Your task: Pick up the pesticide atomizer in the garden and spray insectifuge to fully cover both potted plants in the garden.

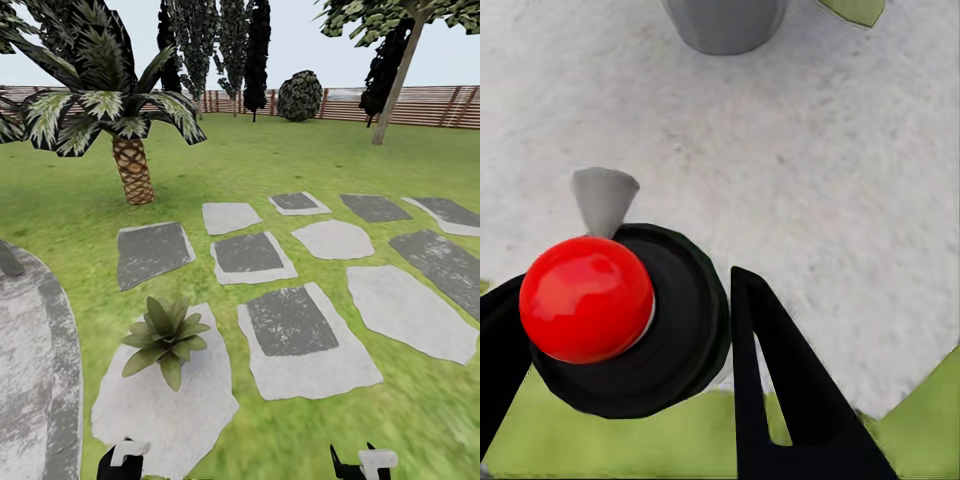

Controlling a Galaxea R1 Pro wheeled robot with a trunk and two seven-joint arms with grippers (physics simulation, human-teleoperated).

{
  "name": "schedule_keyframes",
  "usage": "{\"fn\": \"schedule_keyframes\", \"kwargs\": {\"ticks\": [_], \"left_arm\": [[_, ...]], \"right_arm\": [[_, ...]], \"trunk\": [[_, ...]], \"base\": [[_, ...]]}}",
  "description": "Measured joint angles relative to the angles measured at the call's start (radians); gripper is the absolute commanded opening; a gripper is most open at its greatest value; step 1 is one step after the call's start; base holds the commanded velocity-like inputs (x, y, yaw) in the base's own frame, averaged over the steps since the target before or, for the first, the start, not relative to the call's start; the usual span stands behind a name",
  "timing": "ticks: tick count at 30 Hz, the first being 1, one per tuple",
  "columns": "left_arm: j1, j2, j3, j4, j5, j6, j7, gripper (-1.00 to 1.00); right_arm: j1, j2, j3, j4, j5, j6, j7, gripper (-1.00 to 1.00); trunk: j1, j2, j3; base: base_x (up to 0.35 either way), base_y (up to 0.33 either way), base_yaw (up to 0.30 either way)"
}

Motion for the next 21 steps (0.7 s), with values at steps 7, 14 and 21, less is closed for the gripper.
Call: {"fn": "schedule_keyframes", "kwargs": {"ticks": [7,14,21], "left_arm": [[0.000,0.000,0.000,0.000,0.000,0.001,0.000,-1.00],[0.000,0.000,0.000,0.000,0.000,0.000,0.000,-1.00],[0.000,0.000,0.000,0.000,0.000,0.000,0.000,-1.00]], "right_arm": [[0.000,0.000,0.000,0.000,0.000,0.000,0.000,1.00],[0.000,0.000,-0.001,-0.001,0.000,0.000,0.000,1.00],[0.000,0.000,-0.001,-0.001,0.000,0.000,0.000,1.00]], "trunk": [[0.000,0.000,0.000],[0.000,0.000,0.000],[0.000,0.000,0.000]], "base": [[0.000,0.000,0.273],[0.000,0.000,0.273],[0.000,0.000,0.255]]}}
